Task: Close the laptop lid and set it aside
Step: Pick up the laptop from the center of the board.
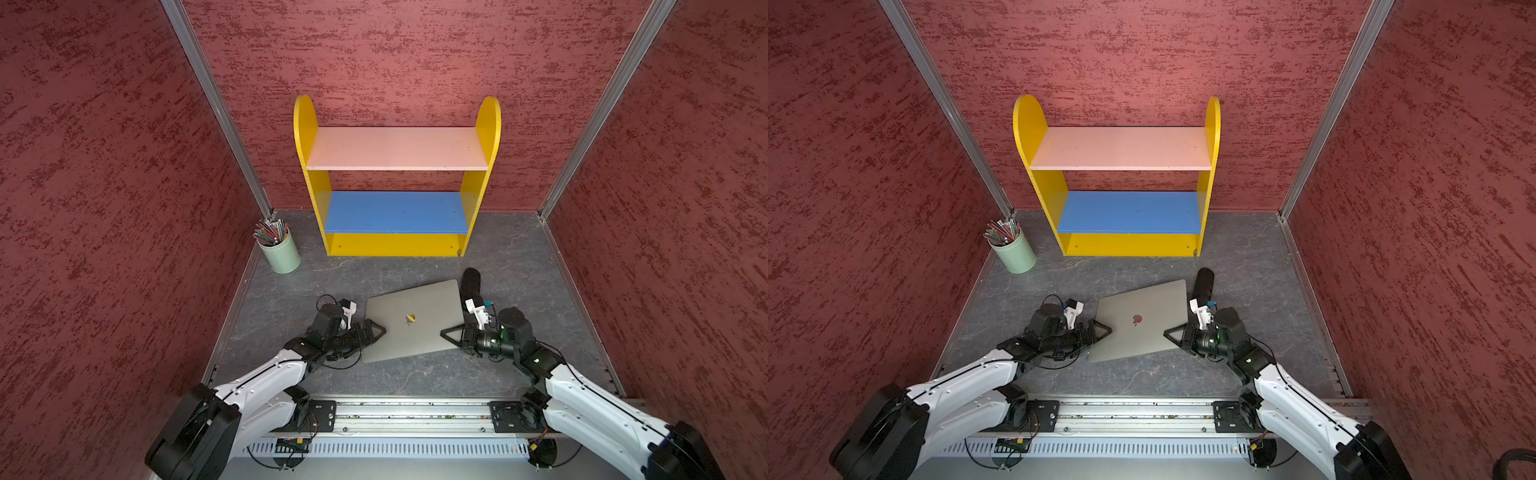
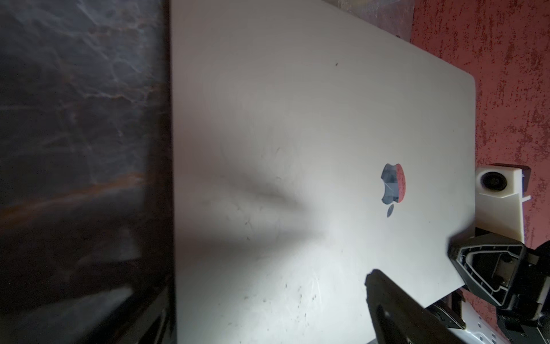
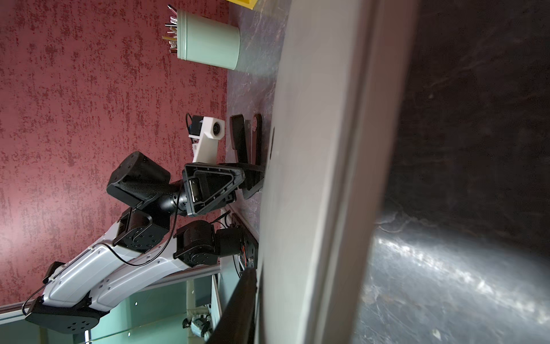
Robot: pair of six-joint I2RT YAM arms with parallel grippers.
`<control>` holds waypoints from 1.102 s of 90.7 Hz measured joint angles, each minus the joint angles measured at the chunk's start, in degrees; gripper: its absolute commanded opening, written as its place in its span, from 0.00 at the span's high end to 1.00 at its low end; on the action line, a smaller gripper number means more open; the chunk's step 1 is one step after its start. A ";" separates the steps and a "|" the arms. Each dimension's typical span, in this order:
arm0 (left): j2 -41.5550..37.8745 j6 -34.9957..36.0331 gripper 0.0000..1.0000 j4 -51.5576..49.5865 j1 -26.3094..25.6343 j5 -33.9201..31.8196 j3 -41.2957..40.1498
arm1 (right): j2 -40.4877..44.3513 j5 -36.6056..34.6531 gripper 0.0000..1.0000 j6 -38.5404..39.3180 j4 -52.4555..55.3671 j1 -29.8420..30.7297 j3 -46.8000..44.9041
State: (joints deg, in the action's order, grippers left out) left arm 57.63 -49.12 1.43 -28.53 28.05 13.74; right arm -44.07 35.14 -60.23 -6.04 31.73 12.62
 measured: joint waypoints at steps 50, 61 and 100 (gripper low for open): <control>-0.70 -3.63 0.00 7.39 0.26 3.21 -1.42 | 11.23 -5.46 0.89 -2.64 6.32 -0.07 -0.26; -0.70 -4.17 0.00 8.07 0.57 3.43 -1.42 | 11.58 -5.95 0.91 -3.91 6.32 -0.31 -0.33; -0.76 -7.02 0.00 11.58 1.95 6.34 -1.42 | 15.45 -7.50 0.91 -6.88 6.25 -1.79 -0.59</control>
State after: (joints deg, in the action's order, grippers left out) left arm 56.86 -56.14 13.02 -26.59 34.39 12.32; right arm -28.62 27.64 -67.11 0.21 29.93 12.03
